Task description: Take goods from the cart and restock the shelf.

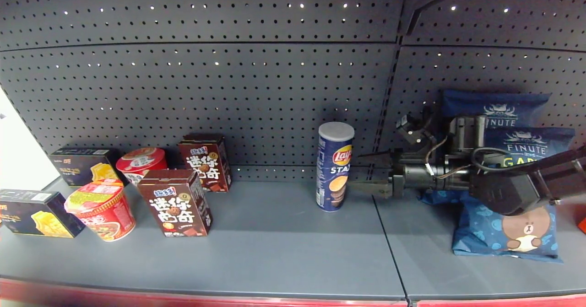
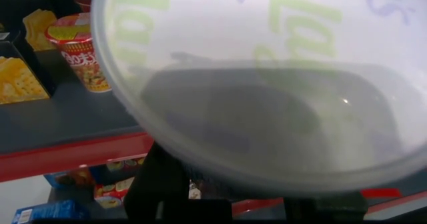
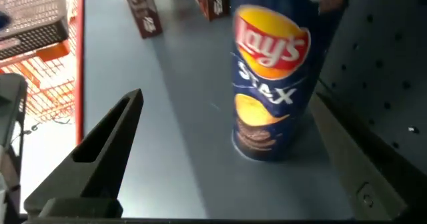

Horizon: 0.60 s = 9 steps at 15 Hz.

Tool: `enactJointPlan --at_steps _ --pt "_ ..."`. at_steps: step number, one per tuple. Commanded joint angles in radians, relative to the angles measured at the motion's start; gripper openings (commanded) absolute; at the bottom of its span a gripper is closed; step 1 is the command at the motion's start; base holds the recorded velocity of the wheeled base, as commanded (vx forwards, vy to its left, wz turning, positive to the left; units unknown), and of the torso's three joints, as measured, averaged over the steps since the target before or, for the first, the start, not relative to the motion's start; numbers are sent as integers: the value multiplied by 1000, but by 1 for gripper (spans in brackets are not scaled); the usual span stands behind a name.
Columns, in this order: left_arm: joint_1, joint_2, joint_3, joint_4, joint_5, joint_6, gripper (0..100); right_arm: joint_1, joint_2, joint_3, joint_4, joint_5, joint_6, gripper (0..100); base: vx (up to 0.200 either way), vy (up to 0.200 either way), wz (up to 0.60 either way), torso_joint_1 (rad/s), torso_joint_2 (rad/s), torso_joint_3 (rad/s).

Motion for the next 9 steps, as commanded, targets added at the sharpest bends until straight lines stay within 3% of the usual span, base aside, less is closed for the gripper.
enactJointPlan --at_steps 1,5,9 --pt "1 -3 4 0 0 -1 0 6 80 -49 2 -3 0 100 0 0 0 0 0 0" --pt "2 -29 2 8 6 -8 0 14 165 -130 2 -7 3 100 0 0 0 0 0 0" --pt "4 -69 2 75 6 -11 0 31 230 -188 2 -9 4 100 0 0 0 0 0 0"
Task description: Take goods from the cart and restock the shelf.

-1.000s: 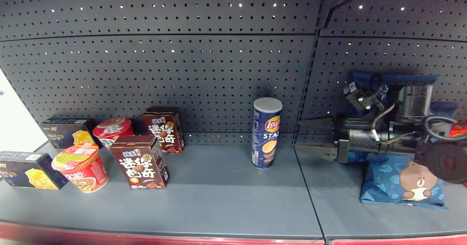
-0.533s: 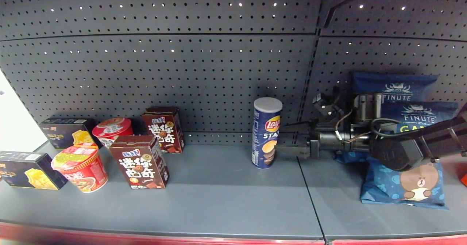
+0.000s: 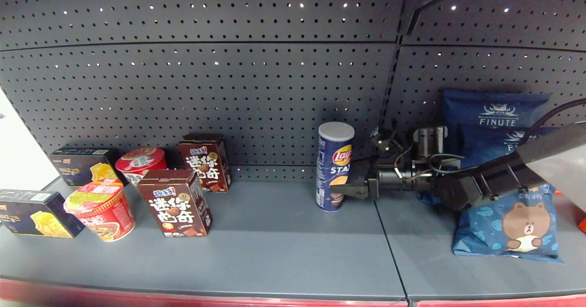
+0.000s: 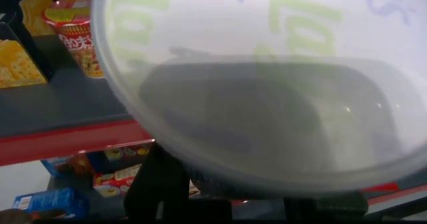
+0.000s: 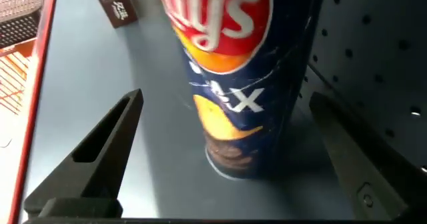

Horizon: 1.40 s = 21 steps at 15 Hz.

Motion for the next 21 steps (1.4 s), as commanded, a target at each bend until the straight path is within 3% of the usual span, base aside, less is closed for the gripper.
enactJointPlan --at_steps 1,6,7,13,17,21 --pt "1 -33 0 14 1 0 0 10 44 -30 0 0 2 100 0 0 0 0 0 0" --pt "3 -53 -7 39 3 0 0 42 121 -131 -6 -5 53 100 0 0 0 0 0 0" --pt "3 -53 -7 39 1 0 0 42 124 -130 -8 -5 53 0 0 0 0 0 0 0" --pt "1 -54 18 34 0 0 0 108 28 -51 -25 -192 82 0 0 0 0 0 0 0" --pt "1 -54 18 31 -3 -9 0 220 -205 149 -65 -373 177 0 0 0 0 0 0 0" --pt "1 -54 13 14 -3 -34 0 226 -481 415 -88 -483 182 0 0 0 0 0 0 0"
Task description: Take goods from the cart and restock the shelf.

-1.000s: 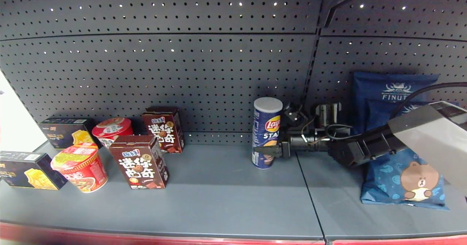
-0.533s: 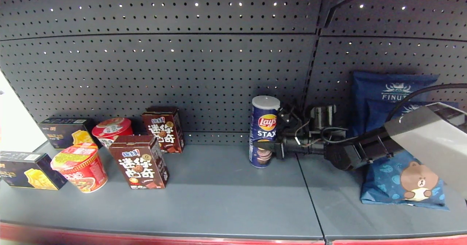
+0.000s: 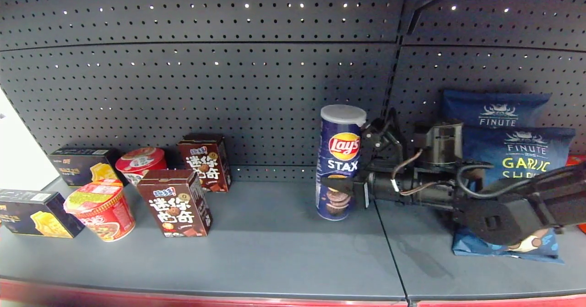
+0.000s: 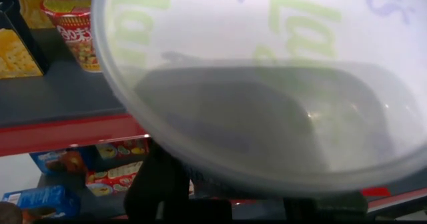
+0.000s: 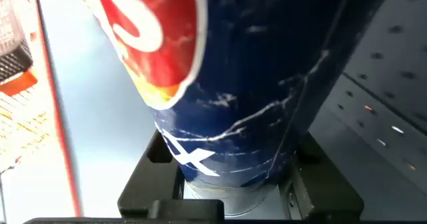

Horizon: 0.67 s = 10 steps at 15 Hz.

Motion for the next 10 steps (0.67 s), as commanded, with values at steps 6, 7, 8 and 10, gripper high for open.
enactJointPlan --at_steps 6,7,8,10 --pt "1 0 -11 -12 3 8 0 45 -272 625 -417 -113 13 0 0 0 0 0 0 0" --pt "1 0 -11 -12 3 8 0 45 -272 629 -420 -113 13 0 0 0 0 0 0 0" --pt "0 2 -3 -10 2 6 0 45 -265 671 -463 -116 13 0 0 0 0 0 0 0" --pt "0 0 5 -10 3 6 0 48 -246 673 -466 -116 13 0 0 0 0 0 0 0"
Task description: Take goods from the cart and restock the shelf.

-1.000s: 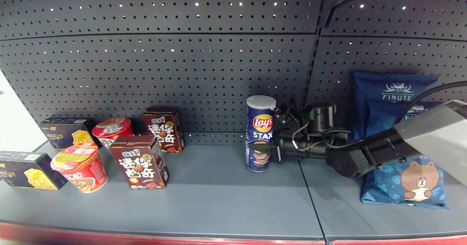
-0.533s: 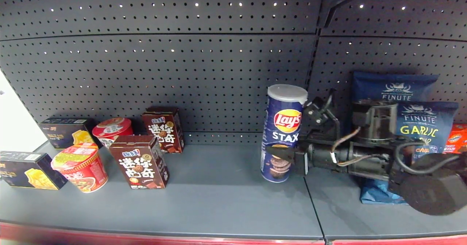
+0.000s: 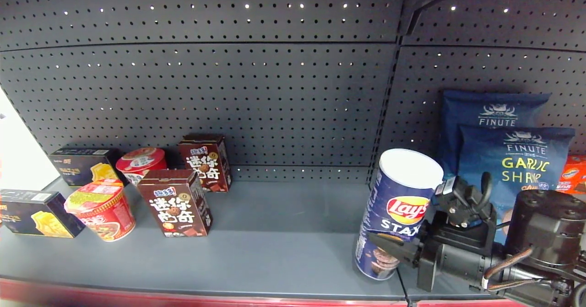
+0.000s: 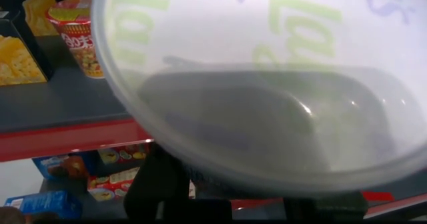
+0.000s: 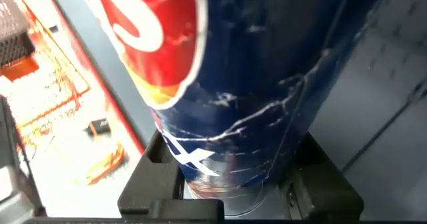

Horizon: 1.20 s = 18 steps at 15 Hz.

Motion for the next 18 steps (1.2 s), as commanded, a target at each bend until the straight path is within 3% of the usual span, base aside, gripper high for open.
enactJointPlan --at_steps 1,5,18 --pt "1 0 12 1 1 -1 0 5 33 7 -6 1 -2 0 0 0 0 0 0 0" --pt "1 0 18 -1 1 -1 0 2 148 -46 -81 -1 -3 0 0 0 0 0 0 0" --pt "-1 2 45 -1 -1 -5 0 33 260 -129 -85 -4 -3 0 0 0 0 0 0 0"
